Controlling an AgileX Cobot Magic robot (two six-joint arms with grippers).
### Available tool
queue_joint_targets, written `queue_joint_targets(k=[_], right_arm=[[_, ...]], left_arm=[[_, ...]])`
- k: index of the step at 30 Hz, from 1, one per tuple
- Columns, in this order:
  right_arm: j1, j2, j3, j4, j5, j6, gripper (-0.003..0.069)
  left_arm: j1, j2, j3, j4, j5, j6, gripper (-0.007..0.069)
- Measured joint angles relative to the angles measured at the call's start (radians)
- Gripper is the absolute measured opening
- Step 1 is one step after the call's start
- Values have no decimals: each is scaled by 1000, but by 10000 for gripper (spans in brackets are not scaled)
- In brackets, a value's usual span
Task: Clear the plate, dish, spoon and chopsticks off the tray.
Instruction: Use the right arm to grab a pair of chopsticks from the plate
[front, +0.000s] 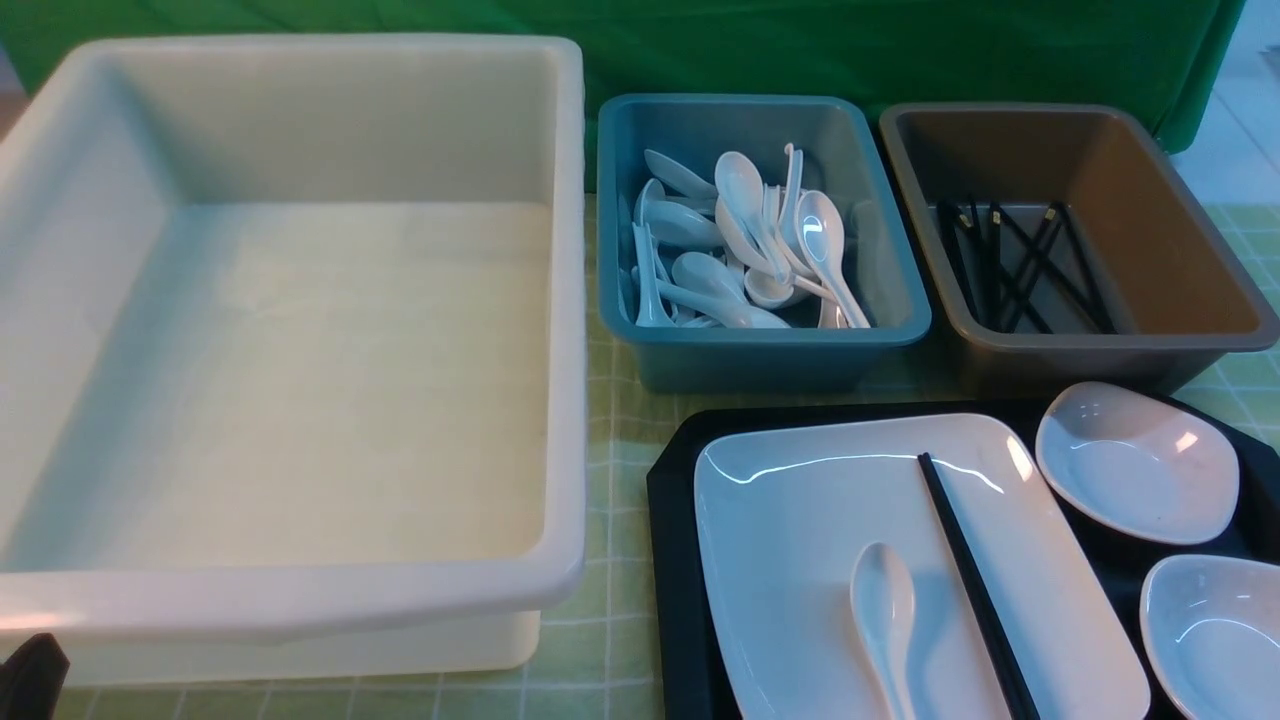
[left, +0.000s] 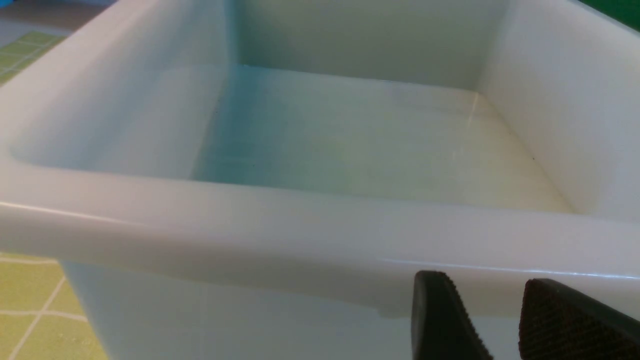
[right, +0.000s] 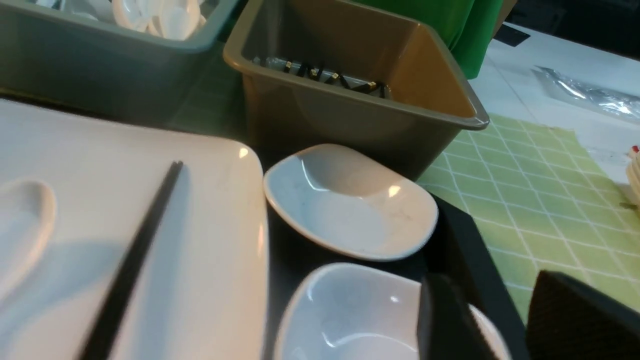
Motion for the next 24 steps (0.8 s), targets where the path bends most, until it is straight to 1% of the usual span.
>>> queue_joint_targets(k=[1, 2, 4, 8, 9, 15, 16, 18, 19, 22, 23, 24], right_arm=[[0, 0, 0, 52, -15, 65, 242], [0, 0, 0, 135, -38, 169, 242], [0, 0, 0, 253, -58, 374, 242], [0, 0, 0, 315, -74, 557, 242], [0, 0, 0, 321, -76, 579, 242], [0, 0, 0, 351, -77, 645, 242], [2, 0, 0, 390, -75, 658, 242], [21, 0, 0, 445, -73, 625, 225], [23, 0, -2, 449, -70, 619, 221], [82, 20, -94, 468, -56, 484, 106], [89, 24, -103, 465, -54, 468, 98], [113, 68, -178, 442, -37, 412, 43]], left_arm=[[0, 0, 0, 0, 0, 0, 223], [0, 0, 0, 0, 0, 0, 223], [0, 0, 0, 0, 0, 0, 223], [0, 0, 0, 0, 0, 0, 223], [0, 0, 0, 0, 0, 0, 223], [0, 0, 0, 0, 0, 0, 223], [0, 0, 0, 0, 0, 0, 223], [0, 0, 0, 0, 0, 0, 223], [0, 0, 0, 0, 0, 0, 223], [0, 0, 0, 0, 0, 0, 223], [0, 0, 0, 0, 0, 0, 223], [0, 0, 0, 0, 0, 0, 223]])
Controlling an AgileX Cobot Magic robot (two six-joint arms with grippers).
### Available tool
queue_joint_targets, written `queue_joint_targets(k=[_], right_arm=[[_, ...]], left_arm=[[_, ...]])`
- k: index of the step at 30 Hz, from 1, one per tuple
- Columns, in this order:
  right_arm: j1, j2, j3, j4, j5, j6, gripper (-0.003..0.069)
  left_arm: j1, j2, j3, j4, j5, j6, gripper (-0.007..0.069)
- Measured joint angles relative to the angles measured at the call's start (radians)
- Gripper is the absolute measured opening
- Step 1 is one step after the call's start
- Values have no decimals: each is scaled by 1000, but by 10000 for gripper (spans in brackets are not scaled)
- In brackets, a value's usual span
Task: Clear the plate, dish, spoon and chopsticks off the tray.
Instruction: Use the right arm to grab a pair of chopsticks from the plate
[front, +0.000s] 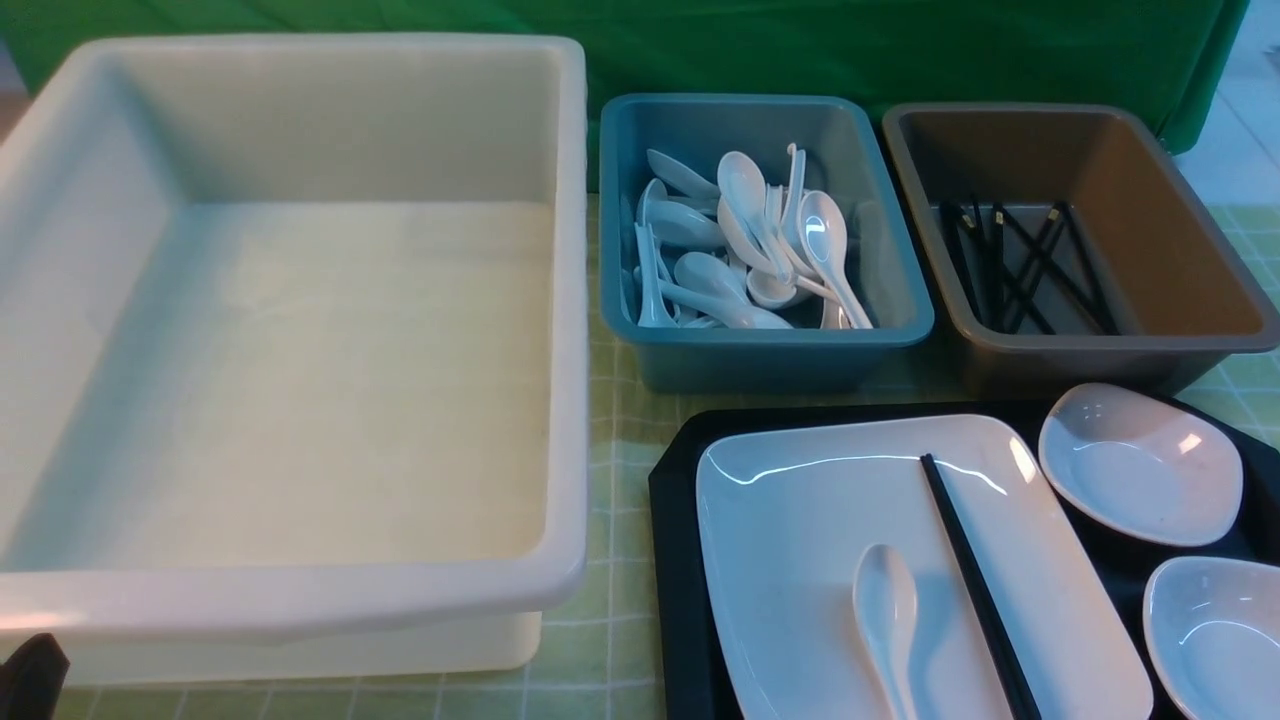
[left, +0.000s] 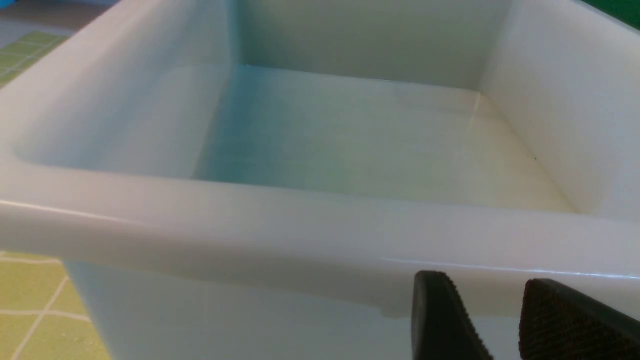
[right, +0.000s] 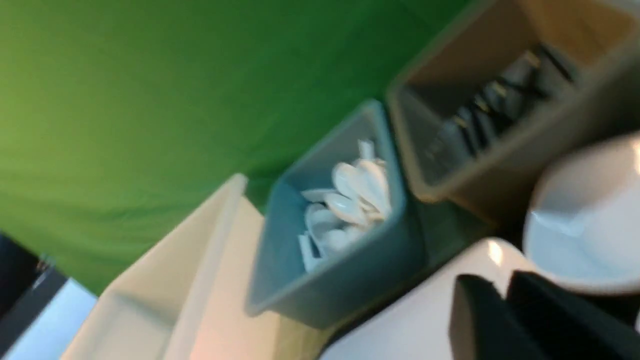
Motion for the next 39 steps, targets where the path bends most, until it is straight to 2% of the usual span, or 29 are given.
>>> queue_joint_targets(k=[4, 5, 7, 10, 12, 14, 16, 17, 19, 23, 30, 39], right_arm=[[30, 211, -212, -163, 183, -87, 18], [32, 239, -235, -173, 215, -91, 18], [37, 440, -365, -267, 446, -155, 17], [37, 675, -453, -294, 624, -265, 36], [37, 811, -483, -279, 665, -323, 66], [37, 898, -497, -257, 674, -368, 101], [47, 1024, -522, -239, 680, -429, 177], [47, 1044, -526, -239, 681, -433, 192], [68, 1160, -568, -234, 682, -462, 288], [117, 1269, -629, -230, 682, -468, 354], [257, 1437, -721, -222, 652, -431, 372], [275, 1555, -743, -220, 613, -386, 372]], left_arm=[[0, 0, 0, 0, 0, 0, 223], [0, 0, 0, 0, 0, 0, 223], [0, 0, 0, 0, 0, 0, 223], [0, 0, 0, 0, 0, 0, 223], [0, 0, 0, 0, 0, 0, 223], [0, 0, 0, 0, 0, 0, 223], [0, 0, 0, 0, 0, 0, 223], [0, 0, 0, 0, 0, 0, 223], [0, 0, 0, 0, 0, 0, 223], [0, 0, 0, 0, 0, 0, 223], [0, 0, 0, 0, 0, 0, 223], [0, 0, 0, 0, 0, 0, 223]])
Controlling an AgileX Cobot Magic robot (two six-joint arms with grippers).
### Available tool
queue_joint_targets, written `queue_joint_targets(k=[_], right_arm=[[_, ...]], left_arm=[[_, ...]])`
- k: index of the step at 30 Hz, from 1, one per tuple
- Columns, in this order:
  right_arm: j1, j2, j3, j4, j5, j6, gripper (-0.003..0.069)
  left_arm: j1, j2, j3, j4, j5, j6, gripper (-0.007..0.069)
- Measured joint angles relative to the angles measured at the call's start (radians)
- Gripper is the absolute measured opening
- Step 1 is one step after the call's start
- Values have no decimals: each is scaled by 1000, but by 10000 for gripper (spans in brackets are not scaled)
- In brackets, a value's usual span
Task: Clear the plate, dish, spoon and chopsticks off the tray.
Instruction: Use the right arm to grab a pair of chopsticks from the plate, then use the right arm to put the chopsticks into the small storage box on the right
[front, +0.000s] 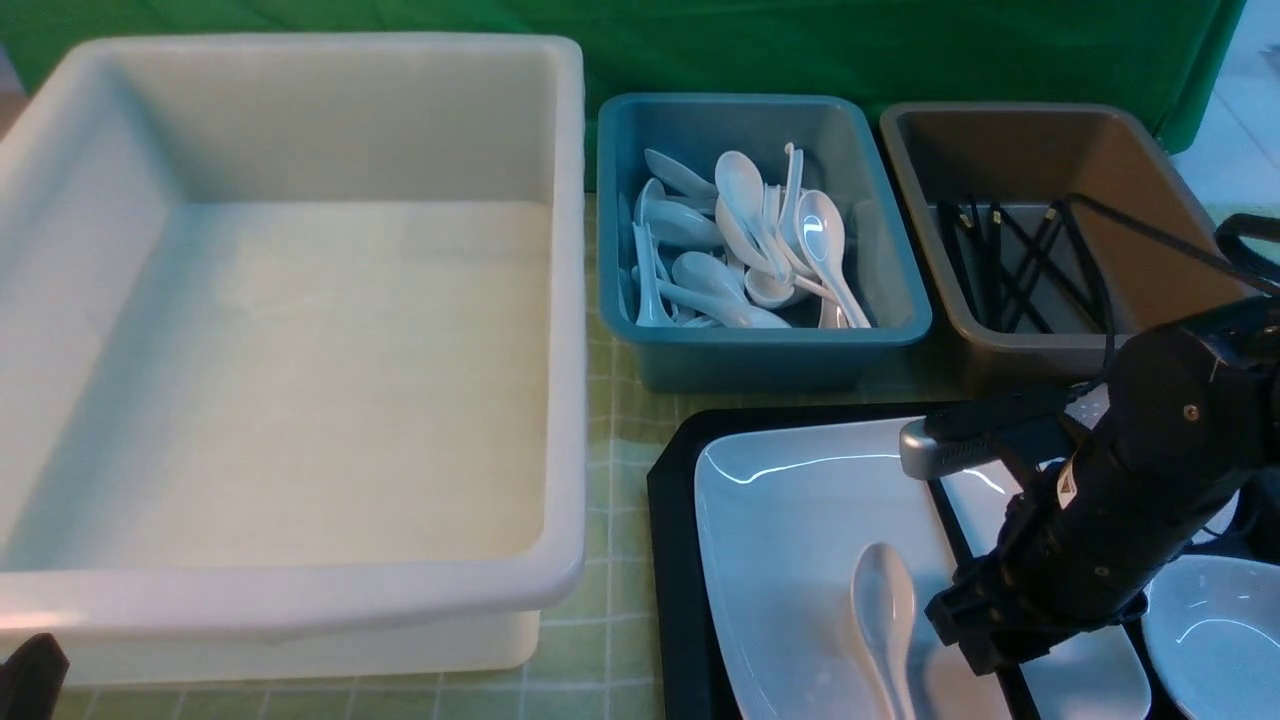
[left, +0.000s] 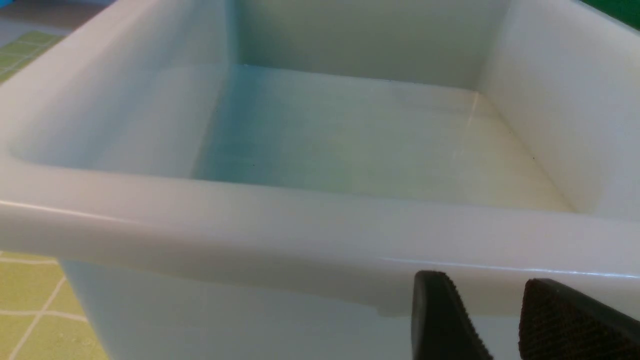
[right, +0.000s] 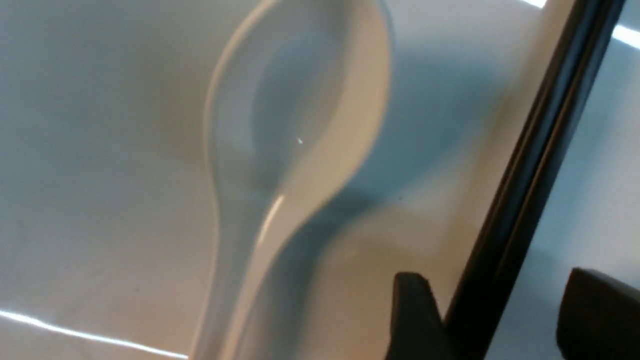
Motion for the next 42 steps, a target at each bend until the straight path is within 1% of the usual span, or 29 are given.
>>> queue_joint_targets(k=[10, 11, 15, 16, 17, 19, 24, 30, 37, 39, 42], right_arm=[[0, 55, 0, 0, -4, 4, 364], [0, 55, 0, 0, -4, 4, 349], [0, 55, 0, 5, -7, 4, 200], [0, 55, 0, 5, -7, 4, 194], [0, 55, 0, 6, -7, 4, 138], [0, 55, 0, 7, -7, 4, 112], [0, 55, -5, 7, 19, 4, 110], [0, 25, -60, 7, 151, -22, 110], [1, -158, -184, 3, 297, -46, 110], [1, -216, -227, -14, 287, -48, 110], [1, -272, -285, -60, 226, -40, 110]], left_arm=[[0, 0, 0, 0, 0, 0, 223], [0, 0, 0, 0, 0, 0, 223], [0, 0, 0, 0, 0, 0, 223], [0, 0, 0, 0, 0, 0, 223], [0, 0, 0, 0, 0, 0, 223], [0, 0, 0, 0, 0, 0, 223], [0, 0, 0, 0, 0, 0, 223], [0, 0, 0, 0, 0, 0, 223], [0, 0, 0, 0, 0, 0, 223], [0, 0, 0, 0, 0, 0, 223], [0, 0, 0, 0, 0, 0, 223]])
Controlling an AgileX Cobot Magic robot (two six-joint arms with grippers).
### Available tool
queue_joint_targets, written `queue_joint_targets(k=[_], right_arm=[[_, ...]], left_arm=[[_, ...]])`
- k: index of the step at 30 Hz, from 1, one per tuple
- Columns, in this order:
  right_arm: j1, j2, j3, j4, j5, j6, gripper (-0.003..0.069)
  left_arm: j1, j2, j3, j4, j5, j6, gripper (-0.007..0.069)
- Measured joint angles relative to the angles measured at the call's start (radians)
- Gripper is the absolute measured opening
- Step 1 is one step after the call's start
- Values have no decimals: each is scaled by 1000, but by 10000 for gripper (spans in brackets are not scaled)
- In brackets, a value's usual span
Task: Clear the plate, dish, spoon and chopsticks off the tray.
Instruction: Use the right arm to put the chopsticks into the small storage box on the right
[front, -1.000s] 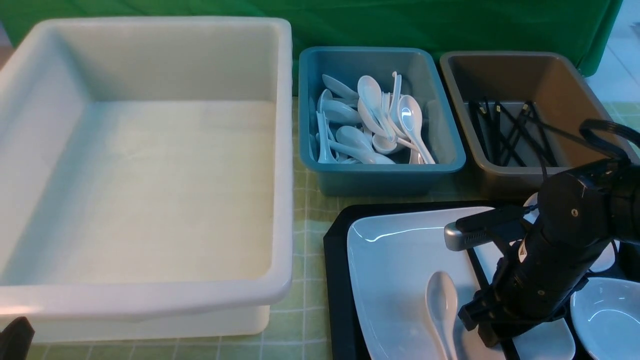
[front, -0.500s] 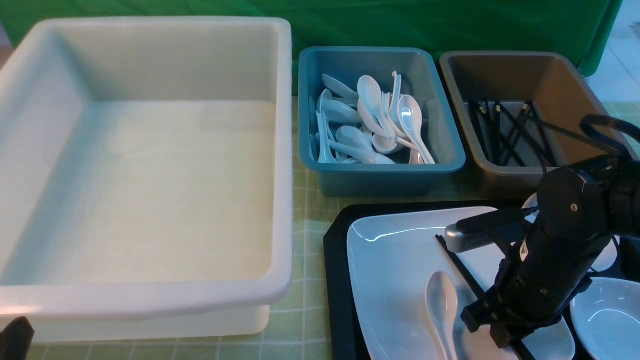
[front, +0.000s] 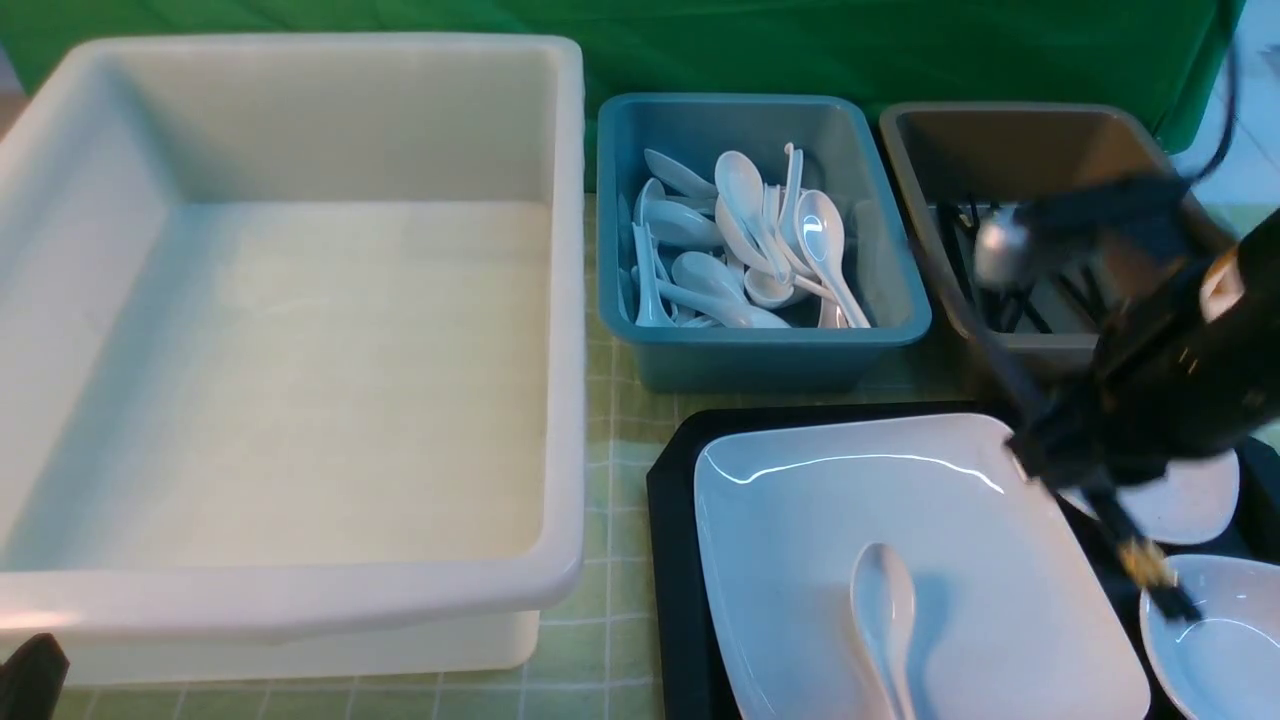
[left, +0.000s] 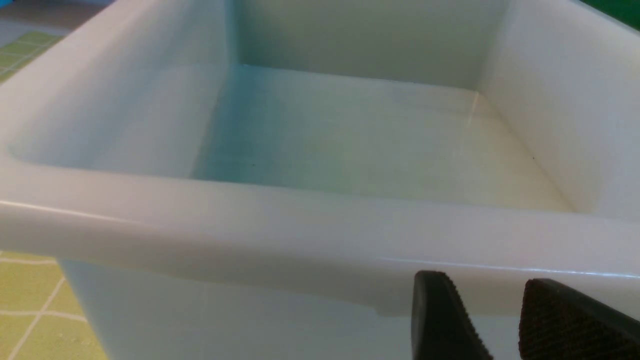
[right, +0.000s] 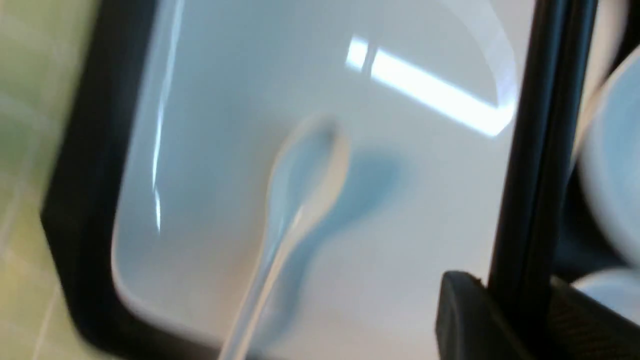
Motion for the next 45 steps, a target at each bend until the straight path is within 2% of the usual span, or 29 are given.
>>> queue_joint_targets(k=[5, 8, 12, 16, 23, 26, 28, 32, 35, 41, 44, 45], right_arm=[[-12, -8, -95, -117, -153, 67, 110], [-75, 43, -149, -156, -293, 118, 110], [-159, 125, -194, -166, -405, 156, 110], [-253, 273, -220, -173, -614, 174, 110], [-295, 457, -221, -175, -827, 175, 123], [-298, 558, -222, -175, -898, 175, 167], [-298, 574, -222, -175, -902, 175, 181], [-298, 632, -222, -175, -882, 224, 265], [-298, 640, -222, -175, -834, 269, 283], [-298, 547, -222, -175, -690, 261, 283], [-298, 461, -222, -174, -624, 217, 249], [-298, 411, -222, -174, -580, 193, 213]], left_arm=[[0, 0, 0, 0, 0, 0, 223], [0, 0, 0, 0, 0, 0, 223], [0, 0, 0, 0, 0, 0, 223], [0, 0, 0, 0, 0, 0, 223], [0, 0, 0, 0, 0, 0, 223], [0, 0, 0, 0, 0, 0, 223], [0, 0, 0, 0, 0, 0, 223], [0, 0, 0, 0, 0, 0, 223], [0, 0, 0, 0, 0, 0, 223], [0, 0, 0, 0, 0, 0, 223], [0, 0, 0, 0, 0, 0, 223], [0, 0, 0, 0, 0, 0, 223]])
